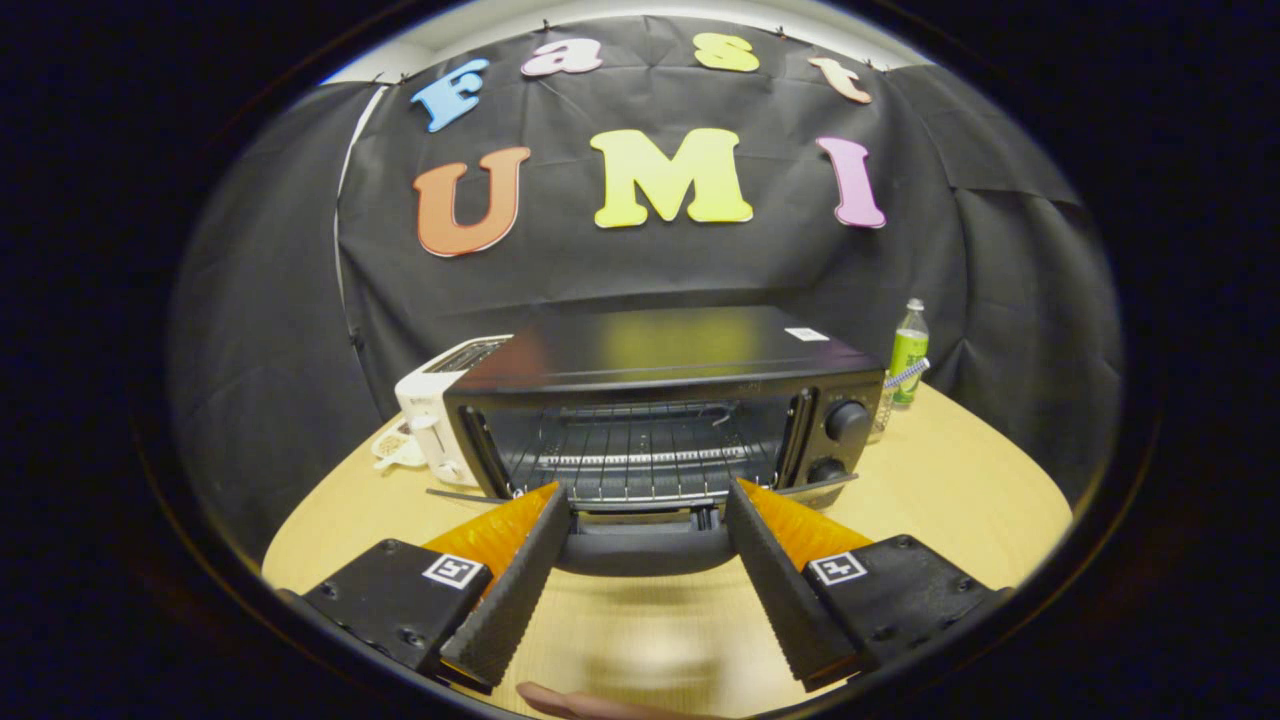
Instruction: Open the toaster oven, put the food inside, and close the toaster oven door.
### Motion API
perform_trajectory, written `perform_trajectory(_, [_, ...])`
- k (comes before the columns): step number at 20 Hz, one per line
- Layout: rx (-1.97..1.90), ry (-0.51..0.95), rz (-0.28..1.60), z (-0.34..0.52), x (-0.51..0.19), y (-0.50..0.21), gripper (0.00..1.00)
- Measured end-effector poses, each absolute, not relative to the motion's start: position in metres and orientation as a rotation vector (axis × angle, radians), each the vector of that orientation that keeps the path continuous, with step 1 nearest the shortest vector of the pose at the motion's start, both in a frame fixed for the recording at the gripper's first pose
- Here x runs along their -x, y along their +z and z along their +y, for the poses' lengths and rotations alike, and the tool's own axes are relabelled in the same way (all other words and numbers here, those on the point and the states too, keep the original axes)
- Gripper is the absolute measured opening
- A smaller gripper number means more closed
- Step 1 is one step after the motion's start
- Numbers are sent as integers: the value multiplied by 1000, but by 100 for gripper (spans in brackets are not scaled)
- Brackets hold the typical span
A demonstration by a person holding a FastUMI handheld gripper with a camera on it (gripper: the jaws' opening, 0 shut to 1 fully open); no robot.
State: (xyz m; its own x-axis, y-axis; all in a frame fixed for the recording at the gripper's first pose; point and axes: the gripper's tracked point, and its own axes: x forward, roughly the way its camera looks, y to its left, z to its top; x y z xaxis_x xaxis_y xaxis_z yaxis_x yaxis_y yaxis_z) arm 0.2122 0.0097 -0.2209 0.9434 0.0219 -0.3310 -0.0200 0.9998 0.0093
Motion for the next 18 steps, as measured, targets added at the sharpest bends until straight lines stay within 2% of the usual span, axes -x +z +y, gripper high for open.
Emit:
perform_trajectory(9, [71, -3, 480, 7, -170, -277, 100])
perform_trajectory(18, [58, -9, 571, 3, -163, -308, 100])
